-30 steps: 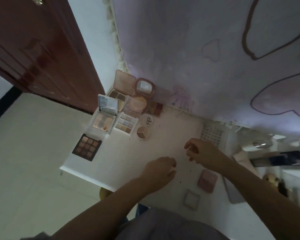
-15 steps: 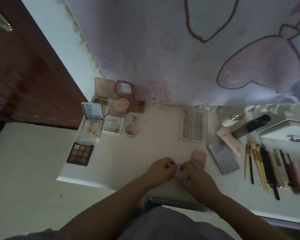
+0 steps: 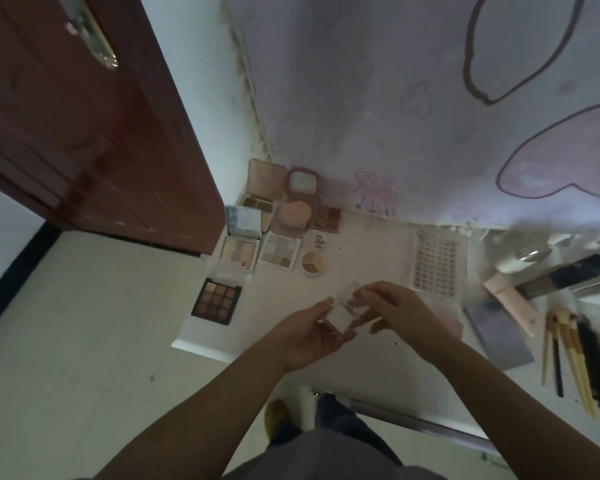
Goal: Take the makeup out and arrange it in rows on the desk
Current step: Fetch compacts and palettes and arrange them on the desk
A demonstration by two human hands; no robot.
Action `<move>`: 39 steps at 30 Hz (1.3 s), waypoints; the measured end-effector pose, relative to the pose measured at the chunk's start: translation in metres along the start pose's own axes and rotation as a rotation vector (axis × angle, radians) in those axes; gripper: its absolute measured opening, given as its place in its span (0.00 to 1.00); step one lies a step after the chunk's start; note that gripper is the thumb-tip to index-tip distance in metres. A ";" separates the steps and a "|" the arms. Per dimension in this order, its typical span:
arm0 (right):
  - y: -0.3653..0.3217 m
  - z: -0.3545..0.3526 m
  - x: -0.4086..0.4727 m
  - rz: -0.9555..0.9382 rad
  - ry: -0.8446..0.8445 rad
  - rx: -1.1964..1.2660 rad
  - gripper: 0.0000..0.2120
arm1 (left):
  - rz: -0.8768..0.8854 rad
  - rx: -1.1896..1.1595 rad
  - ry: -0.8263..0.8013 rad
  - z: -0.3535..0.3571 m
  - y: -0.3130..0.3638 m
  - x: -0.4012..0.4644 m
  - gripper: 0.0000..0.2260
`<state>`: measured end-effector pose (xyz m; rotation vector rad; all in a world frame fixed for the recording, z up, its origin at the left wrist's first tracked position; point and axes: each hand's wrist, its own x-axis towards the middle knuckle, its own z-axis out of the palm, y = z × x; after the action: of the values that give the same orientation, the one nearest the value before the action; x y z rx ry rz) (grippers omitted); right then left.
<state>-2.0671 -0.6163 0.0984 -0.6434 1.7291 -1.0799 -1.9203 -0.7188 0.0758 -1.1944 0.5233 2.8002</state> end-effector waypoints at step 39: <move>0.072 -0.089 -0.048 -0.035 0.260 -1.096 0.13 | 0.081 0.398 0.297 0.075 -0.082 0.057 0.10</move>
<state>-2.1255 -0.5109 0.0694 -1.2189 2.5060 -0.1324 -1.9976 -0.6212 0.0603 -1.5185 1.1084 2.4161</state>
